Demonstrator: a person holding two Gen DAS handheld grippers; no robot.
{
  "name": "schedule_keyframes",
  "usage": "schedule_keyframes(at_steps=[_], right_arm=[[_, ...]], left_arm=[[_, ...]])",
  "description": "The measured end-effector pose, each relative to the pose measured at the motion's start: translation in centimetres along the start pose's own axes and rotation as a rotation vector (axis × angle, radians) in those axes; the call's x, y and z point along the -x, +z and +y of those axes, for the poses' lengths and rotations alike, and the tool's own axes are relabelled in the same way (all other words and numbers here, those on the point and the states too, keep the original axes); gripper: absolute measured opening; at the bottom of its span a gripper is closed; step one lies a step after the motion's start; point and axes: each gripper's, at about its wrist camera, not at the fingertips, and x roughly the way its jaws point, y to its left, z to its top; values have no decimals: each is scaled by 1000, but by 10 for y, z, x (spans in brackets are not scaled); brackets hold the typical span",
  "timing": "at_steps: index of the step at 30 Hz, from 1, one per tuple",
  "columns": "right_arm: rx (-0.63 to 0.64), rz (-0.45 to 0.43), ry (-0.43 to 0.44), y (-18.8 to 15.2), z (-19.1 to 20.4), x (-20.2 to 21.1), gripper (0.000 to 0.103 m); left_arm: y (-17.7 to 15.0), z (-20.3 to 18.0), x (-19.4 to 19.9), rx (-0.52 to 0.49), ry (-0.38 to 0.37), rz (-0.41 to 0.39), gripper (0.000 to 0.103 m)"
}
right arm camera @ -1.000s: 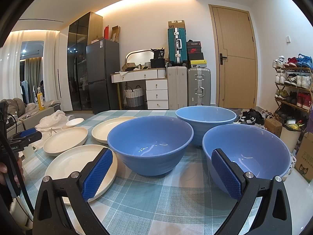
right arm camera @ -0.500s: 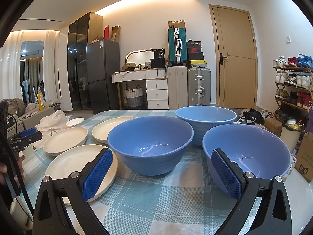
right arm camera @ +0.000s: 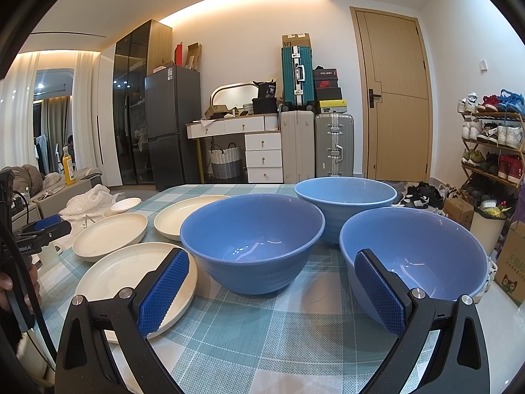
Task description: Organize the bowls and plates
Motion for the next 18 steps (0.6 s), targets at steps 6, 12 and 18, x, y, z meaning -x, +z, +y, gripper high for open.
schedule_keyframes(at_steps=[6, 12, 18], right_arm=[[0, 1, -1, 0, 0, 0, 103], [-2, -2, 0, -2, 0, 0, 103], [0, 1, -1, -2, 0, -1, 103]], left_arm=[[0, 0, 0, 1, 1, 0, 101], [0, 0, 0, 0, 0, 1, 101], [0, 0, 0, 1, 0, 2, 101]])
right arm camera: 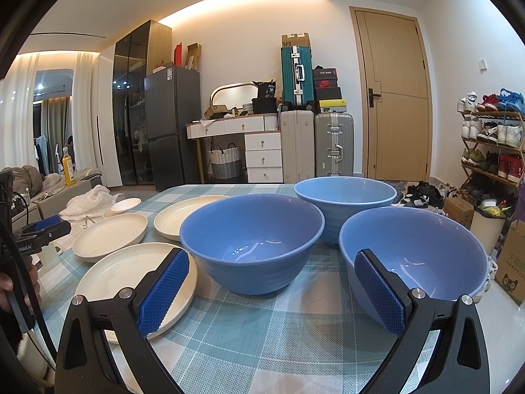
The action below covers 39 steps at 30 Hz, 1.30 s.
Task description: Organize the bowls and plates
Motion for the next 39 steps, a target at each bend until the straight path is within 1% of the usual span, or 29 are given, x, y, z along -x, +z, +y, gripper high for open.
schedule_keyframes(at_steps=[10, 13, 17, 18, 22, 26, 30, 33, 36, 39], right_arm=[[-1, 2, -3, 0, -1, 0, 103], [0, 0, 0, -1, -2, 0, 103], [13, 3, 7, -5, 4, -4, 103], [15, 4, 5, 0, 3, -7, 103], [18, 13, 6, 1, 3, -6, 103], [-9, 38, 42, 3, 4, -5, 103], [16, 52, 49, 12, 14, -3, 103], [17, 67, 83, 20, 23, -2, 103], [16, 76, 135, 29, 34, 1, 103], [25, 70, 168, 41, 48, 3, 103]], left_arm=[[0, 0, 0, 2, 0, 1, 101], [0, 0, 0, 4, 18, 0, 101], [-1, 1, 6, 5, 20, -8, 101], [0, 4, 2, 4, 20, -7, 101], [0, 3, 3, -12, 29, -2, 101], [5, 10, 6, 14, 31, 0, 101], [13, 14, 12, 22, 65, 15, 101], [21, 18, 17, 38, 73, 33, 101], [30, 22, 22, 47, 87, 48, 101], [38, 24, 29, 50, 100, 57, 101]])
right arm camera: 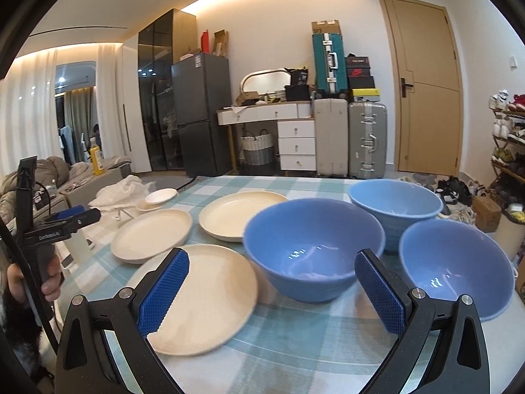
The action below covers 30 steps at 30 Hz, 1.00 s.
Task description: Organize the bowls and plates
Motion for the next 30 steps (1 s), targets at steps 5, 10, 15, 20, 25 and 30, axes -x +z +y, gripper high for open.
schedule_keyframes(at_steps=[5, 10, 15, 20, 25, 30], right_arm=[[-55, -19, 93, 30, 7, 2, 103], [-98, -15, 154, 63, 14, -3, 103], [-82, 14, 197, 89, 30, -15, 103], [-58, 100, 232, 93, 52, -44, 103], [-21, 151, 242, 98, 74, -70, 103], [-10, 185, 295, 99, 84, -97, 103]], left_arm=[[12, 2, 13, 5, 16, -1, 101], [29, 10, 26, 20, 41, 5, 101], [43, 25, 22, 44, 74, 29, 101], [49, 44, 4, 93, 84, 82, 101], [43, 56, -30, 107, 112, 163, 101], [36, 62, -52, 130, 85, 202, 101]])
